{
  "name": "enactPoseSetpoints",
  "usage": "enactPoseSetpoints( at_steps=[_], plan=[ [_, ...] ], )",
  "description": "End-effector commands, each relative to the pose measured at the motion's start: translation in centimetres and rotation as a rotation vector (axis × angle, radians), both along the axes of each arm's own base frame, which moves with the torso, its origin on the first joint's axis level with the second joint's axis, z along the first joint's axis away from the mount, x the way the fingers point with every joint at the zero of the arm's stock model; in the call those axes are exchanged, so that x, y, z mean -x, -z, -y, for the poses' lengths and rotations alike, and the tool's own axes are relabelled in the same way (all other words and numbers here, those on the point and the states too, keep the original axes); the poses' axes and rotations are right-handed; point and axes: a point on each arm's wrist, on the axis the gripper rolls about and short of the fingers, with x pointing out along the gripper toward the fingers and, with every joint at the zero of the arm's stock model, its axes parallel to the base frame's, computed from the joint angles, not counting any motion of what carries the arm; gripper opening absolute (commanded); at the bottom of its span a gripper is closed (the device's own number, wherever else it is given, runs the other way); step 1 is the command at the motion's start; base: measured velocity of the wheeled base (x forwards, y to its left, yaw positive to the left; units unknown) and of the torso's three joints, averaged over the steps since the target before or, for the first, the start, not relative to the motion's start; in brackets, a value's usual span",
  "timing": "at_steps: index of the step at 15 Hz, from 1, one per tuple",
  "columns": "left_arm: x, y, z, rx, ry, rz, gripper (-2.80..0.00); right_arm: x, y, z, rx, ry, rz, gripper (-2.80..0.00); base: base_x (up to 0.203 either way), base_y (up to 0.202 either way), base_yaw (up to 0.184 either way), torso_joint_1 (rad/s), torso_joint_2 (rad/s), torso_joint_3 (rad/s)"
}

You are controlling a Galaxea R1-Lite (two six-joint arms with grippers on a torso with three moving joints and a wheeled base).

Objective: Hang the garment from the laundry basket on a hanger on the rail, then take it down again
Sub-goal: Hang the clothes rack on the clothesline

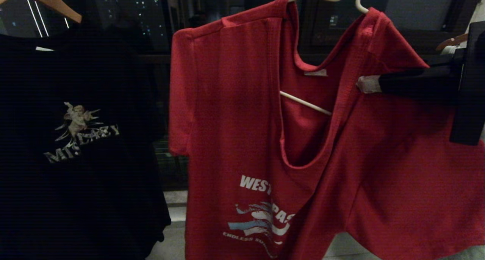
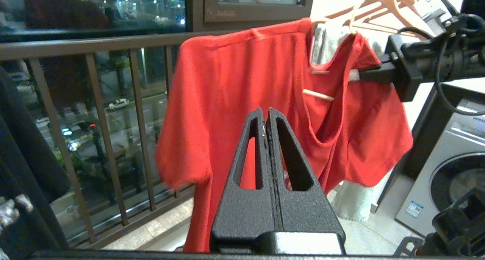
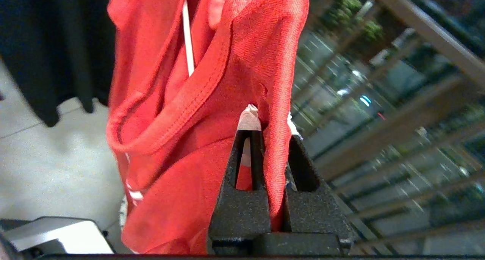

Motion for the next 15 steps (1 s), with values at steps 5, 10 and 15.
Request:
enactPoseSetpoints(
  at_steps=[5, 10, 15],
  plan=[
    [-0.1, 0.0, 0.1, -0.002, -0.001, -0.002, -2.80, 2.2, 2.6, 3.1, 0.027, 0.072, -0.032, -2.80, 0.000, 0.000, 0.000, 0.246, -0.56, -0.321],
    [-0.5, 1.0, 0.4, -0.076, -0.019, 0.008, -2.80, 3.0, 4.3, 4.6, 0.045, 0.135, -0.060, -2.80, 0.000, 0.000, 0.000, 0.248, -0.55, -0.303],
    [-0.7, 2.3, 0.5, -0.203, -0.065, -0.058, -2.80, 3.8, 5.4, 5.2, 0.055, 0.139, -0.075, -2.80, 0.000, 0.000, 0.000, 0.166, -0.36, -0.197]
  ],
)
